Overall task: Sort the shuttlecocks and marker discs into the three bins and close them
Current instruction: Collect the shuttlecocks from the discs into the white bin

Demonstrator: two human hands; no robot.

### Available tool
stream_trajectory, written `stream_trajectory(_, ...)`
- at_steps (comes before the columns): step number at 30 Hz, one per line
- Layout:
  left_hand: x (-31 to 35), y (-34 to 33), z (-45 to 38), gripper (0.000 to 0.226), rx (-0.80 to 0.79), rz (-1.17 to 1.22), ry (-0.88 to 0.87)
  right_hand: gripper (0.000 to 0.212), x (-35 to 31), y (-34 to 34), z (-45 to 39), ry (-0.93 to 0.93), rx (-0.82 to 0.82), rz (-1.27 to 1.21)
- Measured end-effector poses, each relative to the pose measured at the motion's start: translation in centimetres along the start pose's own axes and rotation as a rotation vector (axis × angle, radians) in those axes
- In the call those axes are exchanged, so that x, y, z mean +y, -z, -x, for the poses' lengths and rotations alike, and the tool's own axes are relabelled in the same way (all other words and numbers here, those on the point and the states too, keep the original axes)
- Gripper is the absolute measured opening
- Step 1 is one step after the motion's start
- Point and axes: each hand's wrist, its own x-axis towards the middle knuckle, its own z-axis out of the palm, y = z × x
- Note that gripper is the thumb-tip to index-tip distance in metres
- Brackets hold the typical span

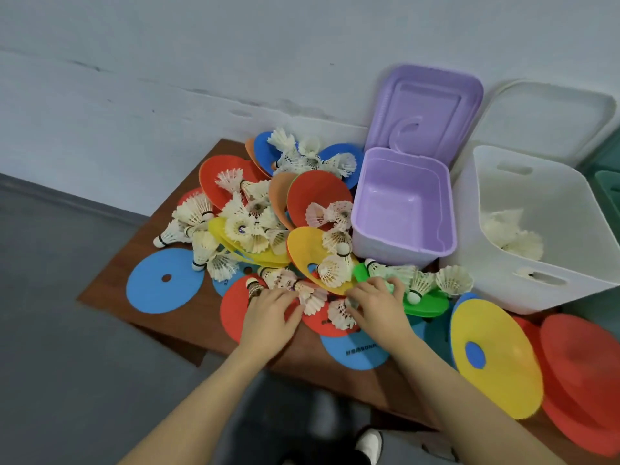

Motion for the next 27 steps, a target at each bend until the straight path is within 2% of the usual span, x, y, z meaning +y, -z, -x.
stream_trajectory(5, 0.2, -1.9, -0.4, 0.051, -0.007, -0.1, 0.046, 0.008, -0.4, -0.9, 0.3, -0.044, 0.161, -0.073)
stream_trajectory(8, 0.2, -3.1, -1.1, 0.046, 0.022, -0.151, 0.047, 0.014, -0.4, -1.5, 0.9, -0.028, 0.187, -0.075)
stream_trajectory(12, -0.1, -3.9, -1.3, 0.036, 0.12, -0.179, -0.002, 0.013, -0.5, -1.5, 1.1, -0.026, 0.192, -0.08)
stream_trajectory(18, -1.4, -2.9, -0.2, 0.03, 0.335, -0.085, -0.077, 0.023, -0.8, -1.0, 1.7, 0.013, 0.194, -0.201)
stream_trajectory(27, 0.6, 1.7, -0.4, 0.029, 0.446, 0.011, -0.126, 0.034, -0.8, 3.9, 1.5, 0.047, 0.258, -0.511)
